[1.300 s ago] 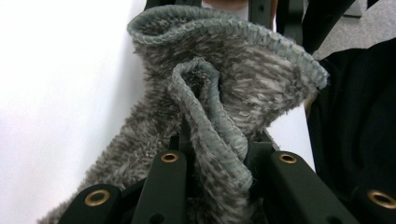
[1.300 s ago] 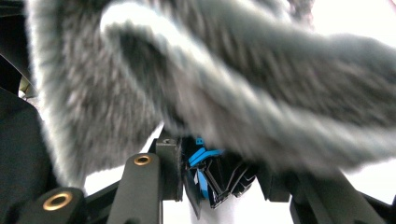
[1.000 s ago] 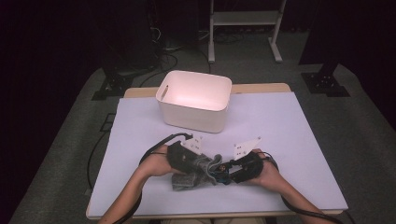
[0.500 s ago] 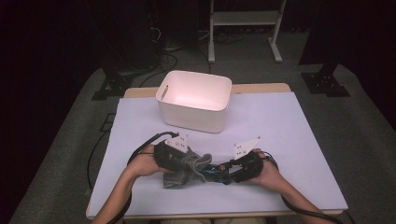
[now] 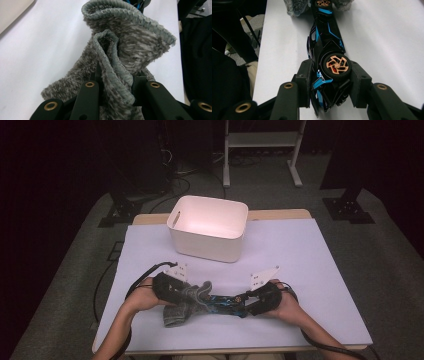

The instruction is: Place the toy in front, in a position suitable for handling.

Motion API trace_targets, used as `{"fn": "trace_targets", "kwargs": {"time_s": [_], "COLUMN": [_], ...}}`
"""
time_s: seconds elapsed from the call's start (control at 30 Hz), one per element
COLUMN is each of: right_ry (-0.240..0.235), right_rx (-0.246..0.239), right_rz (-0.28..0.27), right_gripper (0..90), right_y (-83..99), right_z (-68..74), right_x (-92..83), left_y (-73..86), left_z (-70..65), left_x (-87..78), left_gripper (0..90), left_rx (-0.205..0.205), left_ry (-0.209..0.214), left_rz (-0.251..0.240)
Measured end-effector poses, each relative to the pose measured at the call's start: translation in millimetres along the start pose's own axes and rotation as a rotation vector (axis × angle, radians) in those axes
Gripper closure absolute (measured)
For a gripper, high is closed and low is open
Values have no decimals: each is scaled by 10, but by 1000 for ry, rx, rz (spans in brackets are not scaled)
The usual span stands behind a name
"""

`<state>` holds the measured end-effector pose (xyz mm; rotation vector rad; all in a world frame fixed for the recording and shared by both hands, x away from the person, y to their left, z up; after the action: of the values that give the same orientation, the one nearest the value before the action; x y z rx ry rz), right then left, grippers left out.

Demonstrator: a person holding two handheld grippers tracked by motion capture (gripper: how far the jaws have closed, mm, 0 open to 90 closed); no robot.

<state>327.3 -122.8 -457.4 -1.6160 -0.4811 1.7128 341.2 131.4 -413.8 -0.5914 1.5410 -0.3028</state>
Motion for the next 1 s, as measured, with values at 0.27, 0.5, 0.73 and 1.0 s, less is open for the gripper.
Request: {"fn": "trace_targets", "kwargs": {"time_s": [0.27, 0.5, 0.73, 1.0], "right_ry": [3, 10, 9, 12], "right_rx": [-2, -13, -12, -15], "right_rz": [-1, 0, -3, -6], "right_gripper": [580, 580, 580, 580], "right_y": [-1, -3, -2, -1], "right_z": [6, 21, 19, 16], "right_x": [3, 6, 9, 10], "left_y": [-422, -860, -1109, -1007], "left_z": [-112, -223, -270, -239], "left_x": [100, 435, 585, 555], "left_gripper": [740, 743, 743, 743], "left_rx": [94, 191, 231, 198], "left_ry": [51, 104, 133, 140], "left_rz": [-6, 44, 31, 16]}}
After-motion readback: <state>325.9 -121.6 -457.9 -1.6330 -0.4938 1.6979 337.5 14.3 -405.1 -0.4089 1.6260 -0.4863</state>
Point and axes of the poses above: each handheld gripper's, and its own axes: x roughly forward along the jaws, y roughly out of its underside, z roughly to its left, the point moved 4 cm from there along x, roughly forward along the jaws, and after that the axes turned 6 degrees about z, right-handed, at the moved point
